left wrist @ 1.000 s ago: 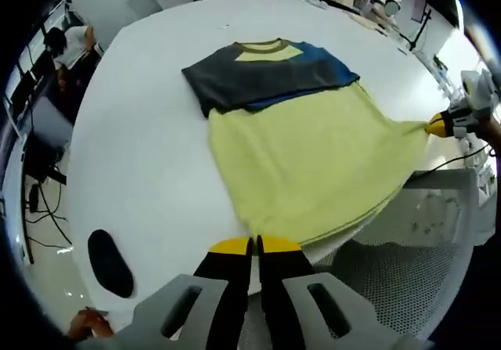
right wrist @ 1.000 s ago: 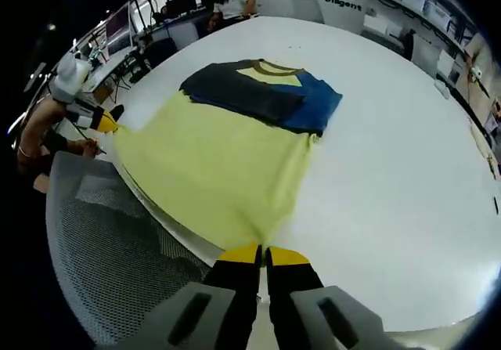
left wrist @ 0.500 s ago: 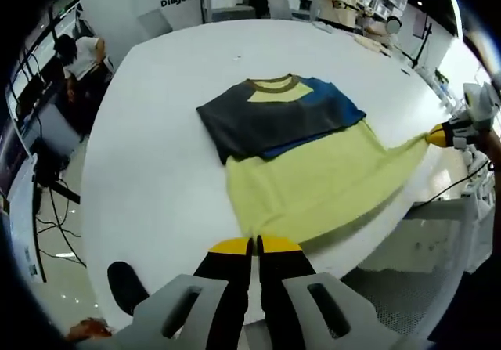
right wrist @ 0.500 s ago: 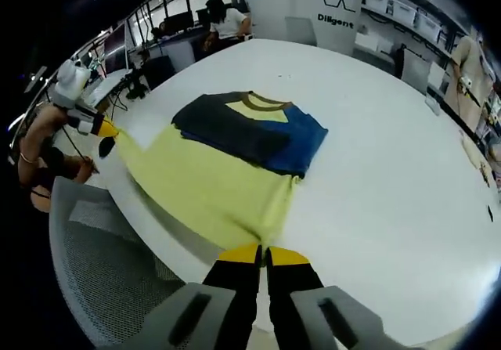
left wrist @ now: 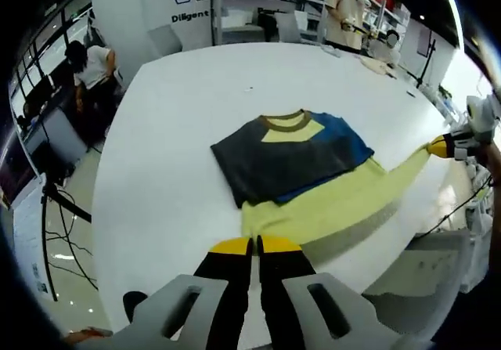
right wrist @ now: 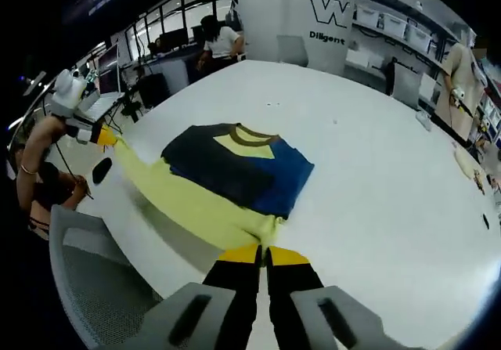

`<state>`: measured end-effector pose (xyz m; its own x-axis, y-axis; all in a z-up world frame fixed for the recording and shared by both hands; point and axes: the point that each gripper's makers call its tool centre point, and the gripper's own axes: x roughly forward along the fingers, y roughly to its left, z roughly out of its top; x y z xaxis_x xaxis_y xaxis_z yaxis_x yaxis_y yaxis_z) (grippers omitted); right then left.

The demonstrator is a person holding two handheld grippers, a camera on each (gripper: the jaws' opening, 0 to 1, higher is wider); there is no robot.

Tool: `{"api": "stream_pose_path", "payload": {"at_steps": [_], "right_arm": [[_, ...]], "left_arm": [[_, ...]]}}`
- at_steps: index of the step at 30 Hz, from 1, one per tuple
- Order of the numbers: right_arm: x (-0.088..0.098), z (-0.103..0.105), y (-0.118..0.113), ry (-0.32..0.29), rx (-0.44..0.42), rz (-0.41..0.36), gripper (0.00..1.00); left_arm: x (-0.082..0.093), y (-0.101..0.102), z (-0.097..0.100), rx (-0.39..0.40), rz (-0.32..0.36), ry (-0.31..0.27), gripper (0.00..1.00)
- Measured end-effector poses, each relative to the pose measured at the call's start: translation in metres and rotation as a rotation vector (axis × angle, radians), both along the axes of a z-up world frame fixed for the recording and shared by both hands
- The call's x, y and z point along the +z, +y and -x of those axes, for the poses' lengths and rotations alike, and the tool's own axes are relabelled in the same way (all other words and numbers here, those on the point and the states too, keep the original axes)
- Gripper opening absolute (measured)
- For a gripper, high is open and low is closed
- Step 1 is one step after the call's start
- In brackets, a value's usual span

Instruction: Fold the garment on the visible template until the final outline fits inside the template.

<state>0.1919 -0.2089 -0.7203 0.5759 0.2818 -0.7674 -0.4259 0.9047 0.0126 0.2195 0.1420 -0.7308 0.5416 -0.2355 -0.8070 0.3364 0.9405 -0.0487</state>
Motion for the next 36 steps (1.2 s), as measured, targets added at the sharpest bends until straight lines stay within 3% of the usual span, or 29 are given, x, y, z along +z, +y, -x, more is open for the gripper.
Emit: {"api": "stream_pose_path", "payload": {"at_steps": [17, 23, 36], "right_arm": [[0.021, -0.052, -0.002, -0.086, -0.019, 0.04, 0.0], [0.026, -0.074, -0.003, -0.114, -0.026, 0.054, 0.0], [0.024, -0.126, -0.003, -0.152, -0.057, 0.06, 0.0]], "left_arm": [[0.024, -0.002, -0.05, 0.059, 0.052, -0.077, 0.02], [0.024, -0.006, -0.069, 0.033, 0.033, -0.106, 0.02], [0.026, -0.004, -0.119, 0.069, 0.042, -0.163, 0.02]]}}
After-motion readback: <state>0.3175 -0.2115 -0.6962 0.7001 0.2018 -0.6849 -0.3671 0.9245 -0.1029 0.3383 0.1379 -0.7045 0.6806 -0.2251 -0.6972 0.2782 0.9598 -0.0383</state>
